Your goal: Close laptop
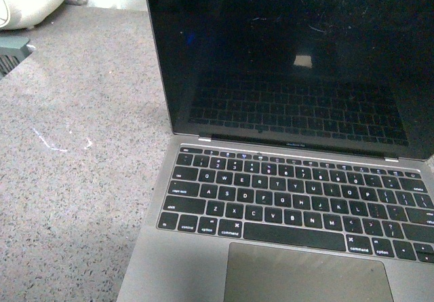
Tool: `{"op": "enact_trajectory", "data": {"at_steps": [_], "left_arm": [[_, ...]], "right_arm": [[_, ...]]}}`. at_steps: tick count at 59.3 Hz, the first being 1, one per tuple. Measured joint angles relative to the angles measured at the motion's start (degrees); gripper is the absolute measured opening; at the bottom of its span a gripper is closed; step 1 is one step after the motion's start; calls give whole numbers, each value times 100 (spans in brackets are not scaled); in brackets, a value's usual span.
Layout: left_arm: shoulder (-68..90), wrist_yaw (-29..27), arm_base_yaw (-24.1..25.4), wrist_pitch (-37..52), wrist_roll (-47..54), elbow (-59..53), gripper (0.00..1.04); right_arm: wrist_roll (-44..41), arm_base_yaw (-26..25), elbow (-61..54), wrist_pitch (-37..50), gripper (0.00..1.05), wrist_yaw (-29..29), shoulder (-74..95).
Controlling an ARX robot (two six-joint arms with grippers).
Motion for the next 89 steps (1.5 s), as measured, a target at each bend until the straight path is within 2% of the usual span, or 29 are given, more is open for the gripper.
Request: {"op": "enact_trajectory", "data": {"at_steps": [89], "left_arm": [[0,0,0,0,-2,0,98]], "right_arm": [[2,0,0,0,96,2,0]]}}
